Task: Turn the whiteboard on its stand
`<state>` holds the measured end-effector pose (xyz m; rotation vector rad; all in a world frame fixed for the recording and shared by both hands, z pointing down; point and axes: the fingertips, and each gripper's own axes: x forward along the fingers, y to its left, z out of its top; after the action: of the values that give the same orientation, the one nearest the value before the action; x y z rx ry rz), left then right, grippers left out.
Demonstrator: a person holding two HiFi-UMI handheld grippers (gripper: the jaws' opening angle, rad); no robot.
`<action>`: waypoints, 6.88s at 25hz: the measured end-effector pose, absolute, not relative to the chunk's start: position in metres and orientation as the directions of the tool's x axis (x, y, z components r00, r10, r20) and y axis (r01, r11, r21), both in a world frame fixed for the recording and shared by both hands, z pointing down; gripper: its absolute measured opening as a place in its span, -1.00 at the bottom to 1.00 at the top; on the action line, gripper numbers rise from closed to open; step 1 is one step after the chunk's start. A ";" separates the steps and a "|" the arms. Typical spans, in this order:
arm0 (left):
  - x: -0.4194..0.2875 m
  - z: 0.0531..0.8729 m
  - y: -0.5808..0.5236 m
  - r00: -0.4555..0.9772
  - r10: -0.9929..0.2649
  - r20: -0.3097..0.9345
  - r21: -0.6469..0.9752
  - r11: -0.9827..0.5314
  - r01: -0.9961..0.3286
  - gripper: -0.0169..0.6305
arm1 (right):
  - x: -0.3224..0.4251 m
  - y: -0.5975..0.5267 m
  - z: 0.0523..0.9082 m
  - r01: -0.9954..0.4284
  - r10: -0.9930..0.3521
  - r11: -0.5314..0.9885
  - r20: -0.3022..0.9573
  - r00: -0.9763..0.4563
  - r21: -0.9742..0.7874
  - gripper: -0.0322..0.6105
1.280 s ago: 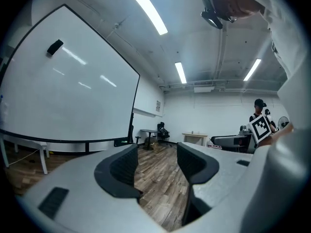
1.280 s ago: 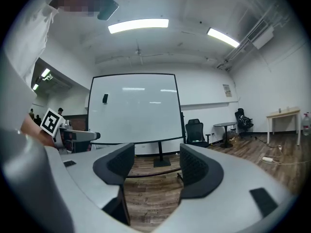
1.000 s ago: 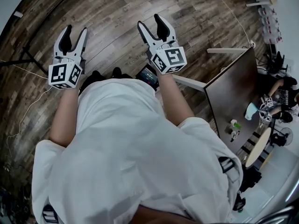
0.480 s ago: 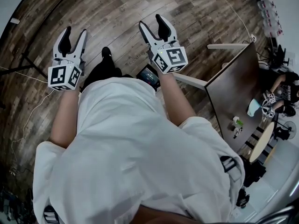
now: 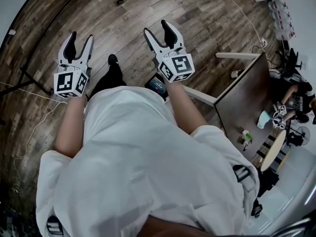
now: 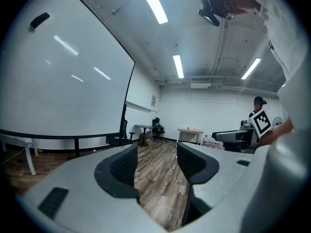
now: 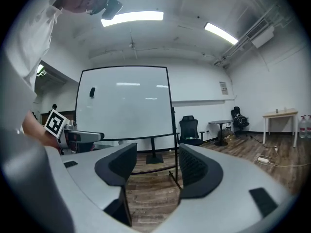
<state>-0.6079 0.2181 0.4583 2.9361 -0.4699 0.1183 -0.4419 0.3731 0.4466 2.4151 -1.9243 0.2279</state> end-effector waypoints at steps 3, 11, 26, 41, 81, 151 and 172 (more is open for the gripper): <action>-0.588 0.463 0.175 0.937 -0.332 0.108 0.163 -0.924 -0.347 -0.14 | -0.421 0.338 0.449 -0.975 -0.968 -0.214 0.149 0.204 -0.056 -0.11; -0.531 0.466 0.090 0.933 -0.342 0.110 0.180 -0.917 -0.357 -0.14 | -0.360 0.256 0.444 -0.976 -0.968 -0.207 0.157 0.195 -0.064 -0.11; -0.424 0.476 0.018 0.947 -0.310 0.082 0.203 -0.925 -0.320 -0.14 | -0.266 0.188 0.453 -0.978 -0.967 -0.204 0.163 0.195 -0.037 -0.14; -0.267 0.457 -0.046 0.870 -0.482 0.100 0.192 -0.849 -0.492 -0.14 | -0.075 0.077 0.445 -1.000 -0.988 0.006 0.156 -0.010 -0.026 -0.06; -0.201 0.457 -0.249 0.605 -0.793 0.073 0.190 -0.584 -0.789 -0.14 | 0.025 -0.239 0.415 -0.901 -0.894 0.433 0.135 -0.428 0.010 0.09; -0.215 0.427 -0.220 0.024 -0.995 0.094 0.073 -0.017 -0.997 -0.14 | -0.079 -0.389 0.414 -0.191 -0.185 0.980 0.088 -0.979 -0.057 -0.34; -0.171 0.426 -0.201 0.048 -0.995 0.089 0.087 -0.040 -0.995 -0.14 | -0.049 -0.383 0.414 -0.208 -0.202 0.976 0.097 -0.975 -0.058 -0.36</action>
<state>-0.1713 -0.2013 0.4260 2.1793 -2.0857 0.0066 -0.0494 -0.3830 0.4138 0.3150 -3.0332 0.1039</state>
